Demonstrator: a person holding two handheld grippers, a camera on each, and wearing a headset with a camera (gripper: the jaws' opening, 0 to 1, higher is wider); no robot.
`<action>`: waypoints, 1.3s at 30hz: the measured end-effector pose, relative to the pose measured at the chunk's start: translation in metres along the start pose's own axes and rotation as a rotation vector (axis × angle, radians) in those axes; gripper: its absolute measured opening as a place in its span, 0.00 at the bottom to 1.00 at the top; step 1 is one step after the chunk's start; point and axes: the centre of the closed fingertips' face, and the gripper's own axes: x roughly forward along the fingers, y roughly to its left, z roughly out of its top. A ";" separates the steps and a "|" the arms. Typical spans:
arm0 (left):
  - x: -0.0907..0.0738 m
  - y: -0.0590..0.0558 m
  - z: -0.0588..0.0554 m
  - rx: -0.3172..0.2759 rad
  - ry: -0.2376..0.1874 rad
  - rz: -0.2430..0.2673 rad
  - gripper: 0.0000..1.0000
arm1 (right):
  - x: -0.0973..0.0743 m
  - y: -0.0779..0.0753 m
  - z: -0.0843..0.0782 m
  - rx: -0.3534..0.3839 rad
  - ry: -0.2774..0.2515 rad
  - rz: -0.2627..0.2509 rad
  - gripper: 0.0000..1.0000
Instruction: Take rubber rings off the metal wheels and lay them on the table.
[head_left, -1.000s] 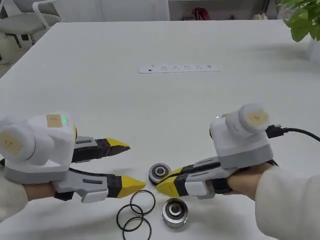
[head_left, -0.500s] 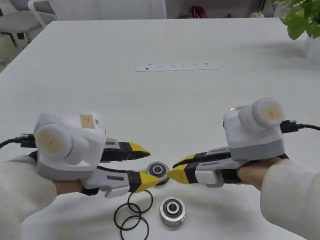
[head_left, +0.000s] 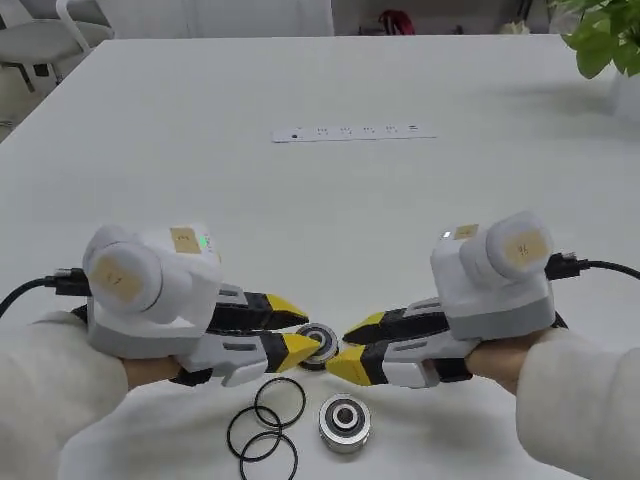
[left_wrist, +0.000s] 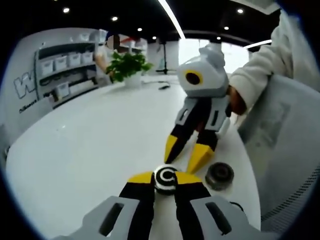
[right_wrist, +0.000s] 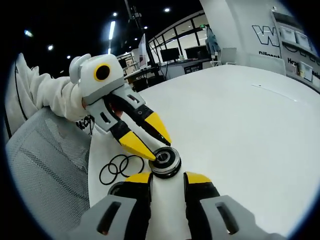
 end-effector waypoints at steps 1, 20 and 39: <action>0.000 -0.002 0.002 -0.004 -0.011 -0.005 0.14 | 0.000 0.001 0.000 -0.006 0.000 0.001 0.21; 0.001 -0.006 0.001 0.031 -0.006 -0.011 0.11 | -0.001 -0.006 -0.001 0.023 0.008 -0.012 0.00; 0.002 -0.007 0.000 0.025 -0.014 0.001 0.11 | -0.010 -0.007 0.010 0.361 -0.100 0.019 0.00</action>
